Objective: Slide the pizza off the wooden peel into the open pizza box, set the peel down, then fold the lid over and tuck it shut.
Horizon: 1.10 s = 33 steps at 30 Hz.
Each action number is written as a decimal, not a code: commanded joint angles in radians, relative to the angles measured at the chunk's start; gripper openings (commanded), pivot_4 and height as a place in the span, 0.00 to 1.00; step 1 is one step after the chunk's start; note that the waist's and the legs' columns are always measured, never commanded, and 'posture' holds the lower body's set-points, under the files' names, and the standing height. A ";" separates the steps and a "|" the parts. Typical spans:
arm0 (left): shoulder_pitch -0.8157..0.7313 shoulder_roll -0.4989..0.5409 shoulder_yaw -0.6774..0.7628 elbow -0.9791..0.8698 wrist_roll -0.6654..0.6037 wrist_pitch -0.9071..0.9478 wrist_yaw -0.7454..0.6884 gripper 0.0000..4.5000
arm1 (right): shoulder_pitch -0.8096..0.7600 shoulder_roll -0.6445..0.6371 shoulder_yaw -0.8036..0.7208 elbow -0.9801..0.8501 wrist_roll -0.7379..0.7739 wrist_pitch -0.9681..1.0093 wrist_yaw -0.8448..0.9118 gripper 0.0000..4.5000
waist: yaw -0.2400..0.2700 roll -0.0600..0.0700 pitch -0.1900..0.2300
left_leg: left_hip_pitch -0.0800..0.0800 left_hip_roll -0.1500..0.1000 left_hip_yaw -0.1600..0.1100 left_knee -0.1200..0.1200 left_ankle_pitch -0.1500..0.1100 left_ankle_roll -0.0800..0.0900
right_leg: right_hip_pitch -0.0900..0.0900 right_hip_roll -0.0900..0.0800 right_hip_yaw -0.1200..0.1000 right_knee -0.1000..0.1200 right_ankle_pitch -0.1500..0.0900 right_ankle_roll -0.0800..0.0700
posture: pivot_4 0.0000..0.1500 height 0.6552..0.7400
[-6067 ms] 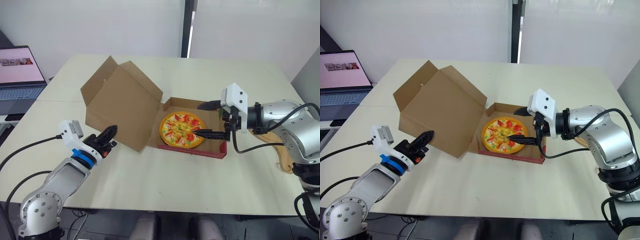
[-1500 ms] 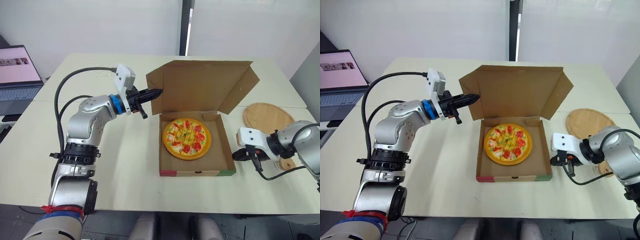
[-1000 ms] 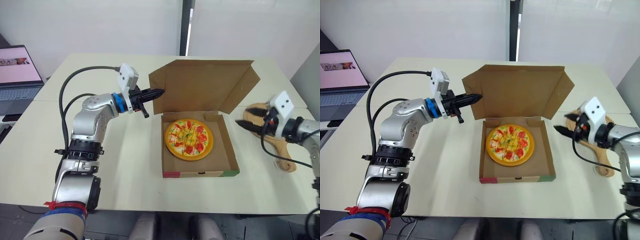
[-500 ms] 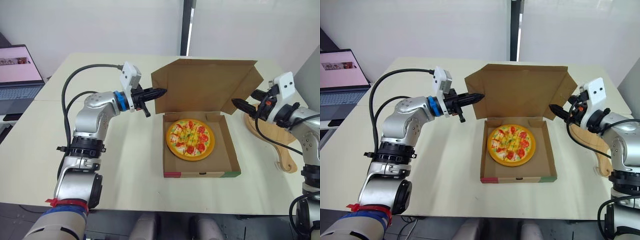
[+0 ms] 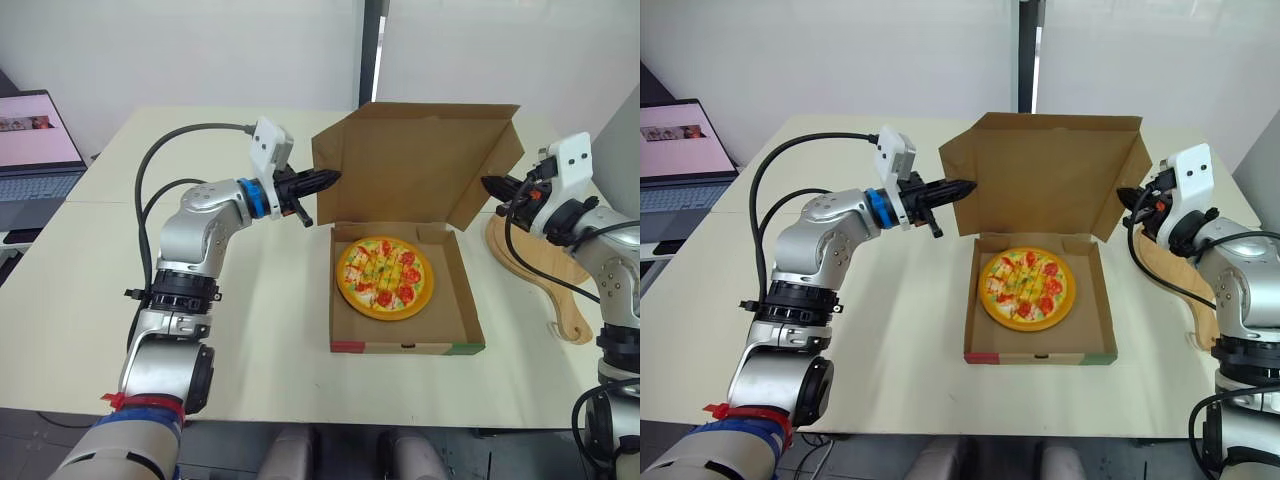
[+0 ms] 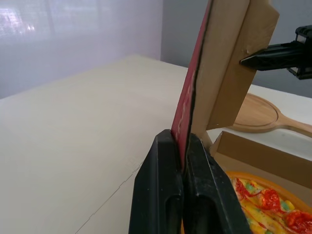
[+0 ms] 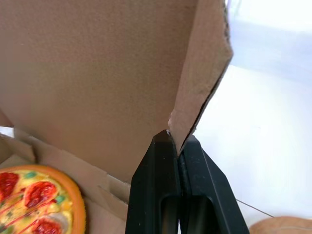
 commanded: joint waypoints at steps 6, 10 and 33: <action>-0.031 0.020 -0.004 0.002 0.001 -0.071 -0.100 0.20 | -0.011 0.005 -0.017 -0.067 0.011 -0.012 -0.030 0.00 | -0.007 0.000 0.000 | 0.000 0.000 0.000 0.000 0.000 0.000 | -0.001 0.000 0.000 0.000 0.000 0.000 | 1.00 0.86; 0.008 0.064 0.035 -0.050 -0.034 -0.040 -0.116 0.48 | -0.011 0.006 -0.015 -0.066 0.013 -0.011 -0.025 0.00 | -0.009 0.000 0.000 | 0.000 0.000 0.001 0.000 0.000 0.000 | -0.001 0.001 0.000 0.000 0.000 0.000 | 1.00 0.86; 0.023 0.054 0.057 -0.080 -0.055 0.008 0.010 0.00 | -0.023 0.001 -0.008 -0.039 0.009 -0.023 0.003 0.00 | -0.010 0.000 0.000 | 0.000 0.000 0.001 -0.001 0.000 0.000 | -0.001 0.001 0.001 0.001 0.000 0.000 | 1.00 0.86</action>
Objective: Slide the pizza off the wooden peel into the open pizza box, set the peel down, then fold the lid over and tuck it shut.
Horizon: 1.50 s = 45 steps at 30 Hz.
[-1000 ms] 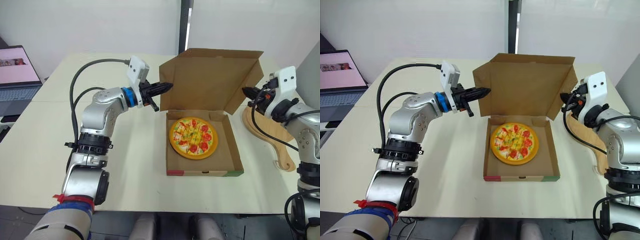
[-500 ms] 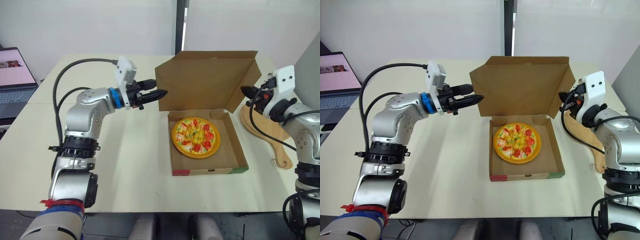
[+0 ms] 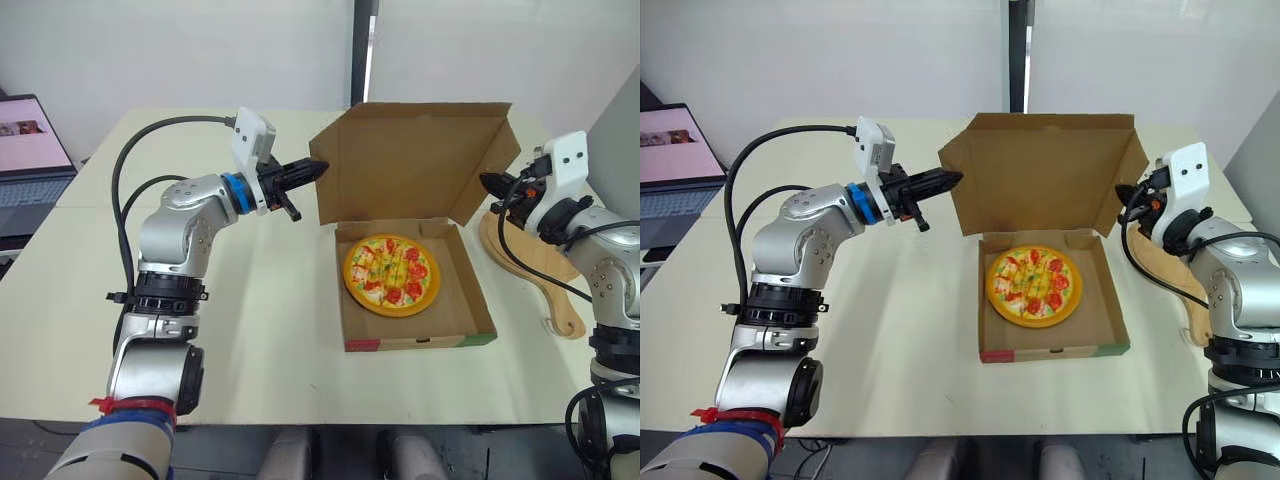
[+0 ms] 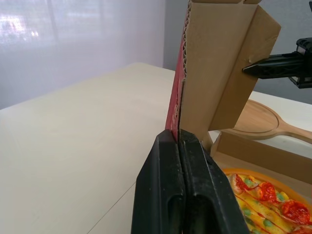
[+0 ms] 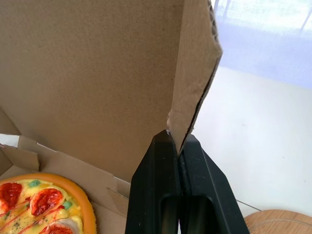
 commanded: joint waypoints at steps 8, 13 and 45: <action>-0.036 -0.026 0.015 -0.053 0.004 0.002 0.087 0.00 | -0.037 0.004 -0.017 -0.041 0.009 -0.005 -0.031 0.00 | 0.001 0.000 0.000 | 0.000 0.000 0.000 0.000 0.000 0.000 | 0.000 0.000 0.000 0.000 0.000 0.000 | 1.00 0.86; -0.059 -0.077 -0.001 -0.071 0.020 0.035 0.192 0.00 | -0.057 0.029 -0.005 -0.101 -0.004 0.034 -0.105 0.00 | 0.003 0.000 0.000 | 0.000 0.000 0.000 0.000 0.000 0.000 | 0.000 0.000 0.000 0.000 0.000 0.000 | 1.00 0.86; 0.235 -0.269 0.037 -0.536 -0.128 0.342 0.452 0.00 | 0.225 0.226 -0.049 -0.470 -0.073 0.112 -0.354 0.00 | -0.006 0.001 -0.001 | 0.001 0.000 0.001 0.000 0.000 0.000 | 0.000 0.000 0.002 0.003 0.000 0.000 | 1.00 0.86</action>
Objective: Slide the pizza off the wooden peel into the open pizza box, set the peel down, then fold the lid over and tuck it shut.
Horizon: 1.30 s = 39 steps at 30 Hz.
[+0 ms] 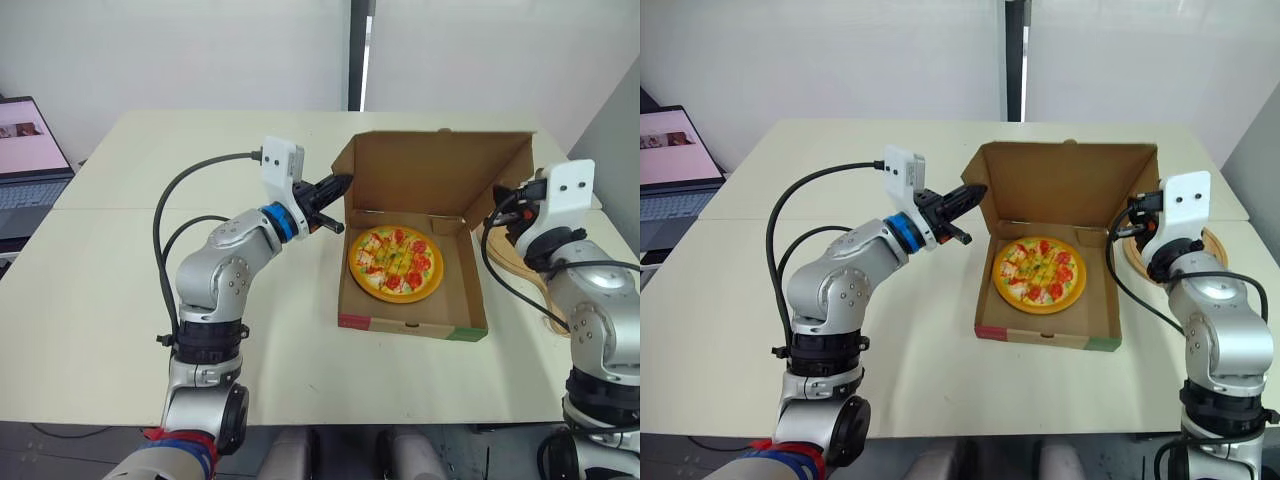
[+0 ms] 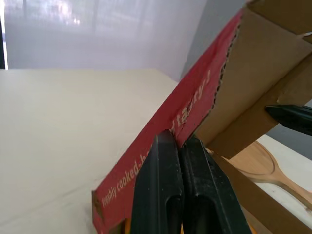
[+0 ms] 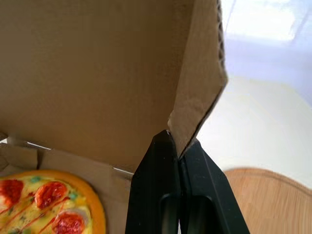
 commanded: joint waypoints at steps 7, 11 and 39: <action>0.077 0.014 0.000 -0.143 -0.079 0.056 0.026 0.00 | 0.035 0.056 -0.016 -0.172 0.044 0.073 -0.049 0.00 | -0.001 0.000 0.000 | 0.001 0.000 0.000 0.000 0.000 0.000 | 0.000 0.001 0.001 0.002 0.000 0.000 | 1.00 0.86; 0.079 0.023 -0.002 -0.139 -0.082 0.044 0.028 0.00 | -0.055 0.078 -0.018 -0.192 0.082 0.172 -0.080 0.00 | -0.002 0.000 0.000 | 0.001 0.000 0.000 0.000 0.000 0.000 | 0.000 0.001 0.000 0.002 0.000 0.000 | 1.00 0.86; 0.252 0.105 -0.034 -0.209 -0.105 0.008 0.002 0.00 | 0.322 0.192 0.133 -0.310 0.026 0.003 -0.102 0.00 | -0.012 0.001 -0.008 | 0.003 0.001 -0.001 -0.002 0.000 0.000 | 0.001 0.003 0.001 0.002 0.000 0.000 | 1.00 0.86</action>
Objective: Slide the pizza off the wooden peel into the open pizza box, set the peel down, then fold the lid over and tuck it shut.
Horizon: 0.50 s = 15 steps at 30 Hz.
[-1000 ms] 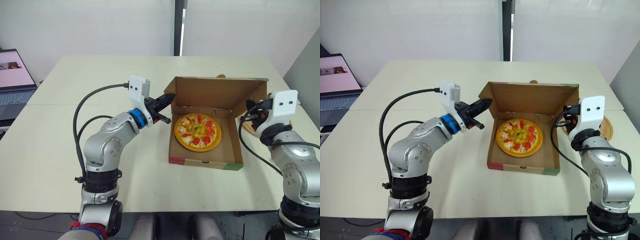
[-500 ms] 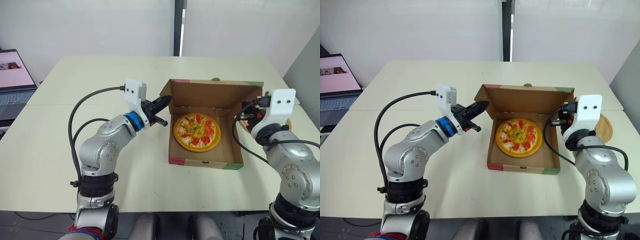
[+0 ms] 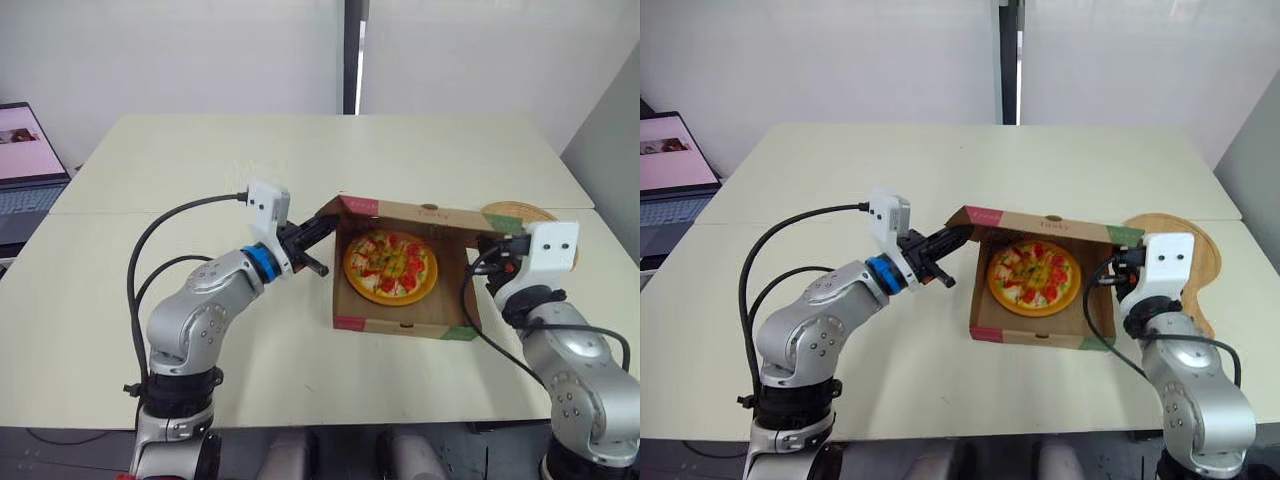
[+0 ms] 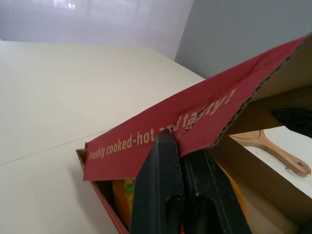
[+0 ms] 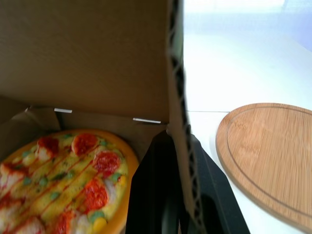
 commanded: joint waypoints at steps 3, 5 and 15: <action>0.014 0.003 -0.020 -0.015 -0.007 -0.014 -0.001 0.00 | 0.050 -0.003 0.049 -0.019 0.009 -0.102 0.056 0.00 | 0.001 0.000 -0.001 | 0.000 0.000 0.000 0.000 0.000 0.000 | 0.001 0.001 0.000 -0.002 0.000 0.000 | 1.00 0.86; 0.010 0.002 -0.021 -0.006 -0.002 -0.021 0.001 0.00 | 0.072 -0.011 0.034 -0.009 0.007 -0.135 0.073 0.09 | 0.001 0.000 -0.001 | 0.000 0.000 0.000 0.000 0.000 0.000 | 0.001 0.001 0.000 -0.002 0.000 0.000 | 1.00 0.86; 0.000 0.008 -0.019 0.022 0.009 -0.047 0.017 0.00 | 0.245 -0.231 -0.100 0.009 0.142 -0.186 0.379 0.58 | 0.016 0.000 -0.001 | 0.000 0.000 -0.002 0.001 -0.002 0.003 | 0.004 0.004 -0.001 -0.006 0.000 0.000 | 1.00 0.86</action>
